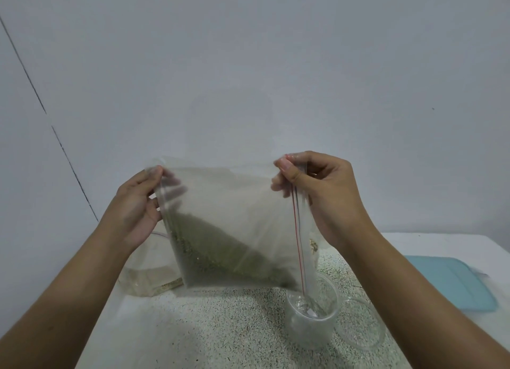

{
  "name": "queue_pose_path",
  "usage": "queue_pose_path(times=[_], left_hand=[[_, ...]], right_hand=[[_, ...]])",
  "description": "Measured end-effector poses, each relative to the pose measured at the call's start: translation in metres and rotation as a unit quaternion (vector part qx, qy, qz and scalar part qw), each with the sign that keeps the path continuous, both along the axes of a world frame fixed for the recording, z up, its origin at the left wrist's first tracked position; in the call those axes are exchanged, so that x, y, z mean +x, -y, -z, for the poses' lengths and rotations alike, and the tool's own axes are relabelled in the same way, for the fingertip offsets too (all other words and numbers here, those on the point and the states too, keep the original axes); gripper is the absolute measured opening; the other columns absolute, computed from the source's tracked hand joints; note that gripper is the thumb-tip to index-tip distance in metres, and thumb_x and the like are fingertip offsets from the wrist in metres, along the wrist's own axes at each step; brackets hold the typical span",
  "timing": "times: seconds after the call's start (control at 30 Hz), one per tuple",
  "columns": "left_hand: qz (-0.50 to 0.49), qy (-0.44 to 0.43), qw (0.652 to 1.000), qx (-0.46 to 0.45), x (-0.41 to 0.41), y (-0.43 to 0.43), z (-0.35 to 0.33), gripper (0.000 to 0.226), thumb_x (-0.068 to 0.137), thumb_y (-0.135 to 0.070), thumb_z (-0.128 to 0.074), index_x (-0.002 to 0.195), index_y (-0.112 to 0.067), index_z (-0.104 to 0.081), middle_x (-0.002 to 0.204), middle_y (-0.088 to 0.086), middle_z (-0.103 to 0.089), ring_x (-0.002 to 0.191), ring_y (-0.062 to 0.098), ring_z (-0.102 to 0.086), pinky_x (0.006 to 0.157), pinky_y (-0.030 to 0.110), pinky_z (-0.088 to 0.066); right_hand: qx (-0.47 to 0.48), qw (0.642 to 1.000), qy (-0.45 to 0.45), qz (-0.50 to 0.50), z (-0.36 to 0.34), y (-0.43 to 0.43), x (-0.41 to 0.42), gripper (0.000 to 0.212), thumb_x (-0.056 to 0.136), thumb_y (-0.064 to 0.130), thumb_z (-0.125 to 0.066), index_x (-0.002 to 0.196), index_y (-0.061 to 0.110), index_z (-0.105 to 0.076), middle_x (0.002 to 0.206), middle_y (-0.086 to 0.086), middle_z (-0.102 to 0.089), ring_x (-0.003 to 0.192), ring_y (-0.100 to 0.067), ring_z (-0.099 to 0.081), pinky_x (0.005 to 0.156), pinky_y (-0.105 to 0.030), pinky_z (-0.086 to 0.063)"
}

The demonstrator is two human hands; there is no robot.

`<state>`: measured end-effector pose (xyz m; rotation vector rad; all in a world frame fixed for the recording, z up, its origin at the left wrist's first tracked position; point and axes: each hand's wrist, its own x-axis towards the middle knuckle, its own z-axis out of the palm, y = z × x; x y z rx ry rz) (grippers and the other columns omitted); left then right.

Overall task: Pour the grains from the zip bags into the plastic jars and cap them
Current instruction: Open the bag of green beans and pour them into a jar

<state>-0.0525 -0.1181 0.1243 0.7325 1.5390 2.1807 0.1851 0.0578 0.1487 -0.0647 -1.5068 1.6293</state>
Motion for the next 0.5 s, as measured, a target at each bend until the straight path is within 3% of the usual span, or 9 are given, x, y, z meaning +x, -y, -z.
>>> queue_pose_path(times=[0.27,0.5], left_hand=[[-0.005,-0.002,1.0,-0.012,0.005,-0.003,-0.001,0.023,0.103,-0.024,-0.054,0.089,-0.014,-0.069,0.089,0.003,-0.073,0.089,0.025,-0.076,0.068,0.033,-0.061],[-0.009,-0.02,0.999,-0.028,0.01,-0.002,-0.006,0.025,0.104,-0.025,-0.053,0.088,-0.017,-0.07,0.091,0.001,-0.072,0.092,0.024,-0.075,0.077,0.039,-0.057]], right_hand=[[-0.022,1.0,-0.002,0.0,0.008,-0.007,0.004,0.008,0.088,0.005,-0.073,0.093,-0.001,-0.074,0.073,-0.016,-0.071,0.069,-0.031,-0.07,0.062,-0.03,-0.052],[-0.033,0.999,-0.002,-0.001,0.012,-0.009,0.007,0.018,0.085,0.007,-0.073,0.097,-0.006,-0.072,0.073,-0.013,-0.071,0.068,-0.028,-0.069,0.062,-0.029,-0.052]])
